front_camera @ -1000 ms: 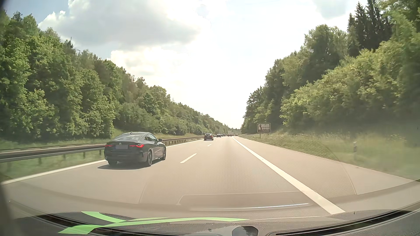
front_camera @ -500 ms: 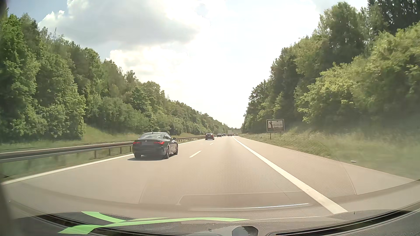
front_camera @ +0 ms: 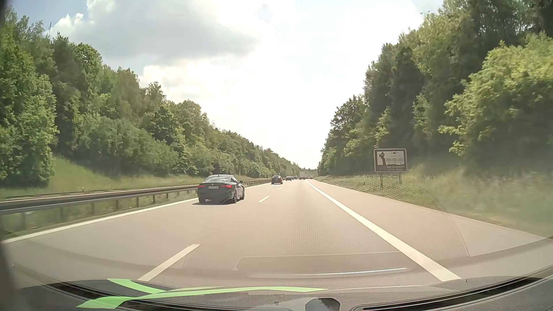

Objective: Follow the waypoints while adhering to traffic rules and regulations

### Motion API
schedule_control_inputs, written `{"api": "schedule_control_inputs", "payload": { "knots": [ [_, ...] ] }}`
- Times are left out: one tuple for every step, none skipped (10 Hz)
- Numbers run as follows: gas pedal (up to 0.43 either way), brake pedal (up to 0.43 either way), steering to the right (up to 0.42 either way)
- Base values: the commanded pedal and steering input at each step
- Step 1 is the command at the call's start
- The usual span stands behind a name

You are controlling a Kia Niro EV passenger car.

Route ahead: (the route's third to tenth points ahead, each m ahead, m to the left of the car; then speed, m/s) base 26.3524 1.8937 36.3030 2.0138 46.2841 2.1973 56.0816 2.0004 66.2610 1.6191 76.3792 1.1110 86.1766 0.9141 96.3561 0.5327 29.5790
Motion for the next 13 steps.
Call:
{"api": "schedule_control_inputs", "payload": {
  "knots": [
    [0.319,0.0,-0.002],
    [0.319,0.0,-0.002],
    [0.319,0.0,-0.002],
    [0.319,0.0,-0.002],
    [0.319,0.0,-0.002],
    [0.319,0.0,-0.002],
    [0.319,0.0,-0.002],
    [0.319,0.0,-0.002],
    [0.319,0.0,-0.002],
    [0.319,0.0,-0.002],
    [0.319,0.0,-0.002],
    [0.319,0.0,-0.002],
    [0.319,0.0,-0.002]
  ]
}}
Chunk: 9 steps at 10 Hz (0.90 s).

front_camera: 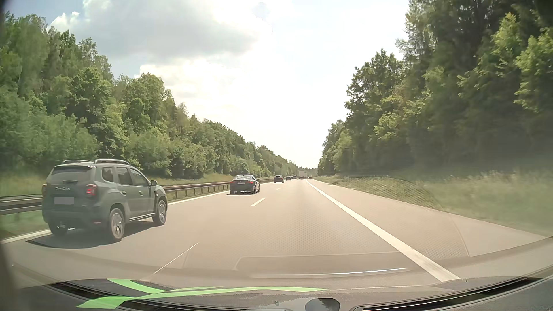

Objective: Follow the waypoints while adhering to traffic rules and regulations

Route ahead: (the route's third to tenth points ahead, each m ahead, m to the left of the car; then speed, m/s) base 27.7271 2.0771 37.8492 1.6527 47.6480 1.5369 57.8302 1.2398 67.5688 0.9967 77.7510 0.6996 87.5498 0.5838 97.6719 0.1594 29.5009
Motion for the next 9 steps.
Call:
{"api": "schedule_control_inputs", "payload": {
  "knots": [
    [0.319,0.0,-0.002],
    [0.319,0.0,-0.002],
    [0.319,0.0,-0.002],
    [0.311,0.0,-0.002],
    [0.311,0.0,-0.002],
    [0.311,0.0,-0.002],
    [0.299,0.0,-0.001],
    [0.299,0.0,-0.002],
    [0.299,0.0,-0.002]
  ]
}}
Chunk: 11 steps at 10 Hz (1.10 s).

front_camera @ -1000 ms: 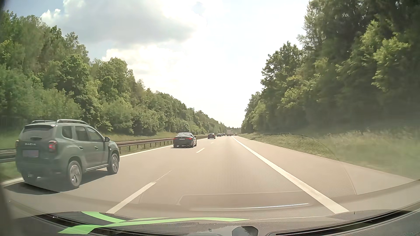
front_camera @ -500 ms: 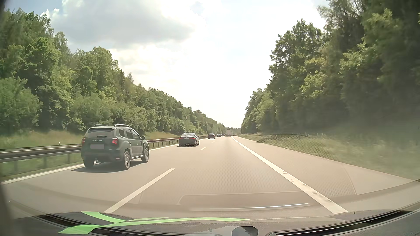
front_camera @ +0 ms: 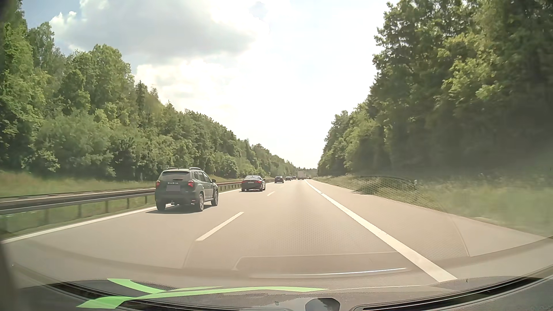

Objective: Follow the waypoints while adhering to traffic rules and regulations

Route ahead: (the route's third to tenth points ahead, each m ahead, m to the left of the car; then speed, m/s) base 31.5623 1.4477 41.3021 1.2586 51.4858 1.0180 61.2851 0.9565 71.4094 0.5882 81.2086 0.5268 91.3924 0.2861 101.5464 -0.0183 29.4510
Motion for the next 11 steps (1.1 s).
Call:
{"api": "schedule_control_inputs", "payload": {
  "knots": [
    [0.299,0.0,-0.002],
    [0.299,0.0,-0.002],
    [0.287,0.0,-0.002],
    [0.287,0.0,-0.002],
    [0.287,0.0,-0.002],
    [0.287,0.0,-0.002],
    [0.287,0.0,-0.002],
    [0.287,0.0,-0.002],
    [0.287,0.0,-0.002],
    [0.287,0.0,-0.002],
    [0.287,0.0,-0.003]
  ]
}}
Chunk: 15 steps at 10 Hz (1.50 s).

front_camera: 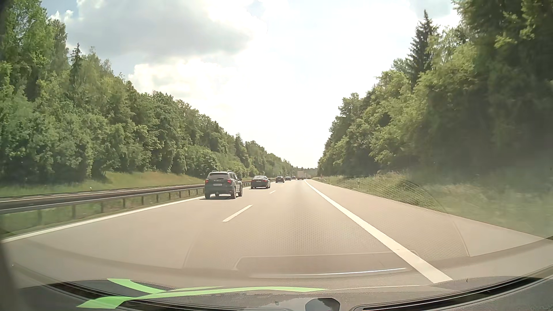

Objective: Follow the waypoints while adhering to traffic rules and regulations

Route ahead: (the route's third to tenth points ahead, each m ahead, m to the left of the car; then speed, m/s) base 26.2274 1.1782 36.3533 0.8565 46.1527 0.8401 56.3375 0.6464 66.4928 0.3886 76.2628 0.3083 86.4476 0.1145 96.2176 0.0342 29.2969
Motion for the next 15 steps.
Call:
{"api": "schedule_control_inputs", "payload": {
  "knots": [
    [0.287,0.0,-0.003],
    [0.287,0.0,-0.003],
    [0.287,0.0,-0.003],
    [0.287,0.0,-0.004],
    [0.287,0.0,-0.004],
    [0.287,0.0,-0.004],
    [0.287,0.0,-0.004],
    [0.287,0.0,-0.004],
    [0.287,0.0,-0.003],
    [0.287,0.0,-0.003],
    [0.287,0.0,-0.003],
    [0.287,0.0,-0.003],
    [0.287,0.0,-0.003],
    [0.287,0.0,-0.003],
    [0.287,0.0,-0.003]
  ]
}}
